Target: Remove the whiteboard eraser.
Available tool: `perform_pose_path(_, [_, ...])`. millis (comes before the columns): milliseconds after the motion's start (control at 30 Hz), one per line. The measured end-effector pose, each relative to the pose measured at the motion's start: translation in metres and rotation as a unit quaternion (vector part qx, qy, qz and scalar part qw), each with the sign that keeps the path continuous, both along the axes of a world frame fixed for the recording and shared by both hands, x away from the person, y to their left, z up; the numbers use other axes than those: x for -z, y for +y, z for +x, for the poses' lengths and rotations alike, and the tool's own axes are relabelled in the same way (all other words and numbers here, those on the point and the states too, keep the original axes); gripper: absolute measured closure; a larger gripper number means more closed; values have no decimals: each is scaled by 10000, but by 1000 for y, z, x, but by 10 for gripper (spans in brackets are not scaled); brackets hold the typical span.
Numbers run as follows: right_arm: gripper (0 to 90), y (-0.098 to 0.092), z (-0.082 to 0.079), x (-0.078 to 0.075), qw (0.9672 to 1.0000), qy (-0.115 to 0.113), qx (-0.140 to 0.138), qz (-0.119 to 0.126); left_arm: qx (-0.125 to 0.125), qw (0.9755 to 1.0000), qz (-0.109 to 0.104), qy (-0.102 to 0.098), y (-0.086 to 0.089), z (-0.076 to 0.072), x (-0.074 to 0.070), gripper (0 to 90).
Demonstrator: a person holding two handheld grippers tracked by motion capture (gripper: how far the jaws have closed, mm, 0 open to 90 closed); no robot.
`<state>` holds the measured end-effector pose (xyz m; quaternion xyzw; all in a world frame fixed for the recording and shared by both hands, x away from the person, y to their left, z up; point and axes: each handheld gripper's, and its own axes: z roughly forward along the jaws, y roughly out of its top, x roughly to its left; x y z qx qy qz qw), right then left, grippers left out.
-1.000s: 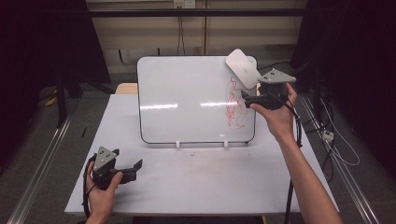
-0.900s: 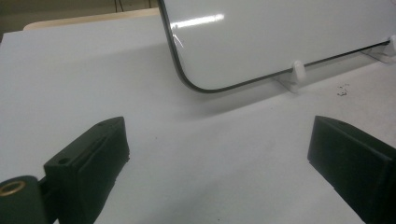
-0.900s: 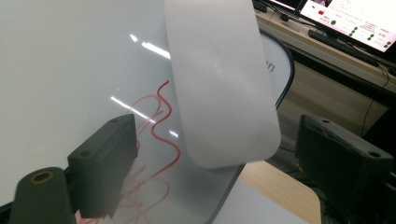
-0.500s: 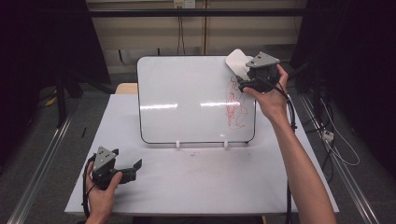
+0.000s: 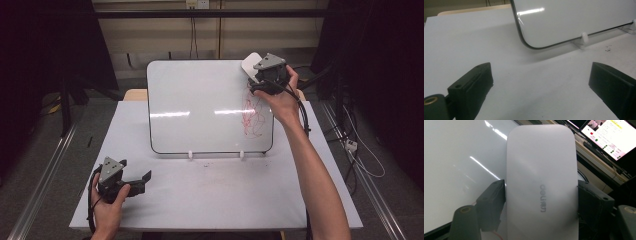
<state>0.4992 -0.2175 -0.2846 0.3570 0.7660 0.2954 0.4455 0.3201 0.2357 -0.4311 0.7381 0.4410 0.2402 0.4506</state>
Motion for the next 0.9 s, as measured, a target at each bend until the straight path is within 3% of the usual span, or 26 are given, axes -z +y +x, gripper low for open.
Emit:
perform_pose_path(367, [310, 2, 1, 1, 9997, 18, 107, -197, -27, 10000, 2, -13, 0, 0, 0, 52])
perform_pose_path(900, [316, 2, 1, -5, 9996, 216, 119, -156, -30, 10000, 34, -6, 1, 0, 0, 52])
